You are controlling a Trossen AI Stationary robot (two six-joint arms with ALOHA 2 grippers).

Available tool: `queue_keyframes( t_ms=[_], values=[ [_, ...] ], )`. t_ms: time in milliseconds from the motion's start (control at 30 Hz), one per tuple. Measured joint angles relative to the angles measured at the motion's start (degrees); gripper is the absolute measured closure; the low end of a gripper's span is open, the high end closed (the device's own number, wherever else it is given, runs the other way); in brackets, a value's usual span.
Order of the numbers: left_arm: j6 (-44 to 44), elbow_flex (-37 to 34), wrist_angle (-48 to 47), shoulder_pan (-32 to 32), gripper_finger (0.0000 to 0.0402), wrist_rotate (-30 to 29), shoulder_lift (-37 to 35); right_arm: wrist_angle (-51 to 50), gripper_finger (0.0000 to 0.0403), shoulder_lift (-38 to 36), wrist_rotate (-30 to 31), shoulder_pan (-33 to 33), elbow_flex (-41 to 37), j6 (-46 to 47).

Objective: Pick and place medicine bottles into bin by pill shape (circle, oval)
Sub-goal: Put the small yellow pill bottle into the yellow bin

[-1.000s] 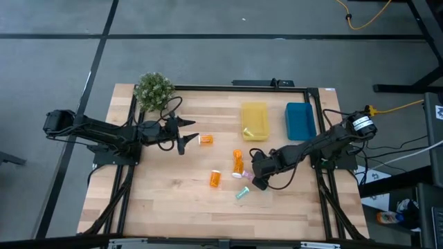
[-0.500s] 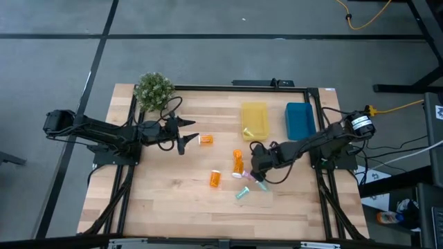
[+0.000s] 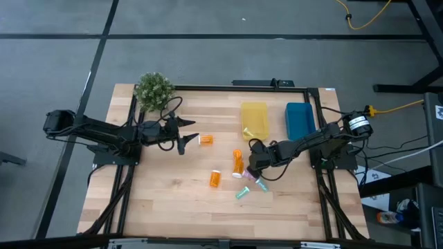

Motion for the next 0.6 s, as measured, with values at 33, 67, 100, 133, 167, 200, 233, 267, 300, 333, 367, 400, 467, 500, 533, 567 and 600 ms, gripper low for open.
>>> queue_keyframes(
  t_ms=[33, 67, 100, 133, 167, 200, 233, 267, 300, 333, 367, 400, 467, 500, 533, 567, 600],
  values=[
    [0.0, 0.0, 0.0, 0.0, 0.0147, 0.0, 0.0, 0.2, 0.0281, 0.0, 0.1, 0.0, 0.0, 0.3],
    [0.0, 0.0, 0.0, 0.0, 0.0147, 0.0, 0.0, 0.4, 0.0281, 0.0, 0.3, 0.0, 0.0, 0.7],
    [0.0, 0.0, 0.0, 0.0, 0.0147, 0.0, 0.0, 0.7, 0.0281, 0.0, 0.6, 0.0, 0.0, 1.2],
    [0.0, 0.0, 0.0, 0.0, 0.0147, 0.0, 0.0, 0.9, 0.0281, 0.0, 0.9, 0.0, 0.0, 1.4],
    [0.0, 0.0, 0.0, 0.0, 0.0147, 0.0, 0.0, 1.2, 0.0281, -0.4, 1.0, 0.0, 0.0, 1.5],
    [0.0, 0.0, 0.0, 0.0, 0.0147, 0.0, 0.0, 1.5, 0.0282, -0.6, 1.0, 0.0, -0.1, 1.4],
    [0.0, 0.0, 0.0, 0.0, 0.0147, 0.0, 0.0, 1.9, 0.0282, -0.9, 1.0, 0.0, -0.1, 1.4],
    [0.0, 0.0, 0.0, 0.0, 0.0147, 0.0, 0.0, 1.7, 0.0282, -1.4, 0.9, 0.0, -0.1, 1.4],
    [0.0, 0.0, 0.0, 0.0, 0.0147, 0.0, 0.0, 1.0, 0.0282, -2.0, 1.0, 0.0, 0.3, 1.3],
    [0.0, 0.0, 0.0, 0.0, 0.0147, 0.0, 0.0, 0.7, 0.0282, -2.9, 1.4, 0.0, 0.8, 0.8],
    [0.0, 0.0, 0.0, 0.0, 0.0147, 0.0, 0.0, 0.9, 0.0282, -4.0, 1.9, 0.0, 1.4, -0.2],
    [0.0, 0.0, 0.0, 0.0, 0.0147, 0.0, 0.0, 1.2, 0.0282, -4.9, 2.1, 0.0, 2.0, -1.1],
    [0.0, 0.0, 0.0, 0.0, 0.0147, 0.0, 0.0, 0.9, 0.0282, -6.8, 4.1, 0.0, 2.6, -3.4],
    [0.0, 0.0, 0.0, 0.0, 0.0147, 0.0, 0.0, 0.7, 0.0282, -7.8, 5.4, 0.0, 2.9, -4.6],
    [0.0, 0.0, 0.0, 0.0, 0.0147, 0.0, 0.0, 0.7, 0.0282, -8.8, 7.2, 0.0, 3.3, -5.9],
    [0.0, 0.0, 0.0, 0.0, 0.0147, 0.0, 0.0, 0.9, 0.0282, -9.9, 9.2, -0.2, 3.8, -7.3],
    [0.0, 0.0, 0.0, 0.0, 0.0147, 0.0, 0.0, 1.0, 0.0282, -11.1, 11.9, -0.2, 4.1, -9.1]
  ],
)
